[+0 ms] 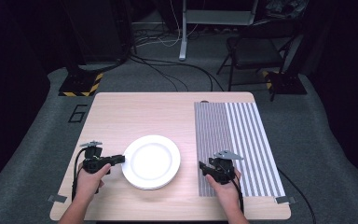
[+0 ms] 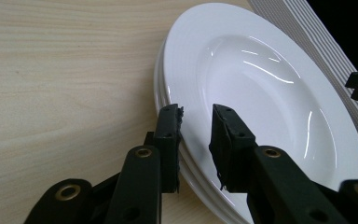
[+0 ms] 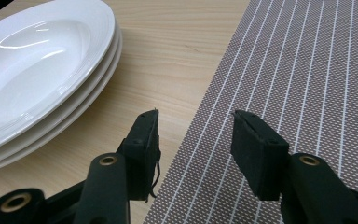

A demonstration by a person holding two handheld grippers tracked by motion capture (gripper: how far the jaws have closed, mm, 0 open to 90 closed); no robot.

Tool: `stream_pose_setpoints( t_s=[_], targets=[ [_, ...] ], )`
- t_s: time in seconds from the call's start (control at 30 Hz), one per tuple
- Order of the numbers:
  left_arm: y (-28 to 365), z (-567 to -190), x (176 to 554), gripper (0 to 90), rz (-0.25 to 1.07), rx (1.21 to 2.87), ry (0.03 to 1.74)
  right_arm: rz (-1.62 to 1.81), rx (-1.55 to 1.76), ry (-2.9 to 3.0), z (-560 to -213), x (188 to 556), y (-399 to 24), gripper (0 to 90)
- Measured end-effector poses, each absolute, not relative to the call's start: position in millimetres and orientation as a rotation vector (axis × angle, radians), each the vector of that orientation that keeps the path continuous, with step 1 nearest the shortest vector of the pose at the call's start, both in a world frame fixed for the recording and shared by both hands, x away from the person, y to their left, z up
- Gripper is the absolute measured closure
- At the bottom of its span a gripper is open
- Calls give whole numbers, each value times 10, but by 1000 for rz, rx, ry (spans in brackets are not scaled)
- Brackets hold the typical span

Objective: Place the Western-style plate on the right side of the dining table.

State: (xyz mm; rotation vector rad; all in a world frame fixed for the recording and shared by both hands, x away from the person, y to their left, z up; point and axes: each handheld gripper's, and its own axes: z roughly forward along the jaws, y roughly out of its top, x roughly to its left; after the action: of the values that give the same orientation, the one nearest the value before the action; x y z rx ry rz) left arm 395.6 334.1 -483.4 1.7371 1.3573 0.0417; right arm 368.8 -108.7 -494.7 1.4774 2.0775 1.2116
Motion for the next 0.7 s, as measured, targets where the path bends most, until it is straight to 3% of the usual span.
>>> stream_pose_setpoints(
  t_s=[0.7],
  targets=[
    [3354, -4883, 3942, 749, 2, 1706, 1391, 1246, 1472, 2081, -4944, 3695, -1019, 499]
  ],
)
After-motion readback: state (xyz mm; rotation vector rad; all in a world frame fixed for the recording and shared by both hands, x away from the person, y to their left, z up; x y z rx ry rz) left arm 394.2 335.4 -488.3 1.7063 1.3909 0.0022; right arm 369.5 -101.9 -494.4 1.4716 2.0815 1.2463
